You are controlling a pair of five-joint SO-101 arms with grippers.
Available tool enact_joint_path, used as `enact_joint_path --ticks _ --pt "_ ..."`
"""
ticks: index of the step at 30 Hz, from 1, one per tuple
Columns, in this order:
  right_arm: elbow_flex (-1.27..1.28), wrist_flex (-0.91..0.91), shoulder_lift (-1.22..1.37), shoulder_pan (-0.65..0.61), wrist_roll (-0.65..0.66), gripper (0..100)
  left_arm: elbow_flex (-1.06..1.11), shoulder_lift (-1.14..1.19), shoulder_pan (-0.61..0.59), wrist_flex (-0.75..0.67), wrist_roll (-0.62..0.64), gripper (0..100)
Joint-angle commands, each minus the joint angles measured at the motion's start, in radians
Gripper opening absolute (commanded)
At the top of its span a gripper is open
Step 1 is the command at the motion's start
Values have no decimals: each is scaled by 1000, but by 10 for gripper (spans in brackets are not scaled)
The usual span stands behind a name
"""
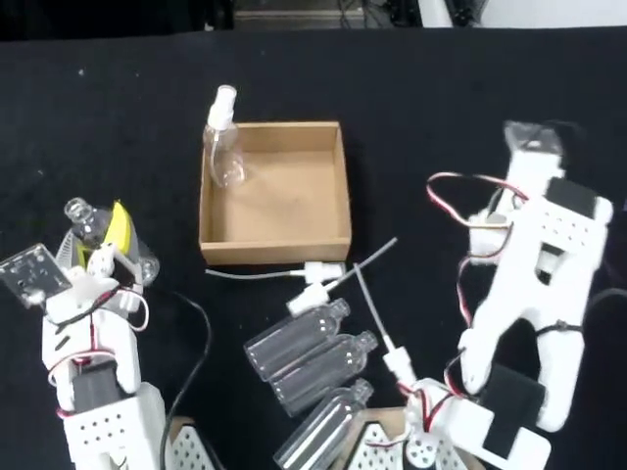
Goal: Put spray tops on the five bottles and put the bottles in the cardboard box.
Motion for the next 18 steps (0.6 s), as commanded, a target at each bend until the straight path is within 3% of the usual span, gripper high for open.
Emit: enact_joint_path --ticks 1,7,12,14,18 --pt "-54 32 1 87 635 248 24 -32 13 29 11 30" --pt "-50 29 2 155 1152 248 22 -31 13 37 8 30" --pt "-21 17 41 170 1475 248 -15 -29 73 117 -49 30" --pt "-10 -20 79 170 1547 248 -24 -29 104 140 -87 30" --pt "-7 -107 168 170 1565 248 -21 -29 110 137 -94 30"
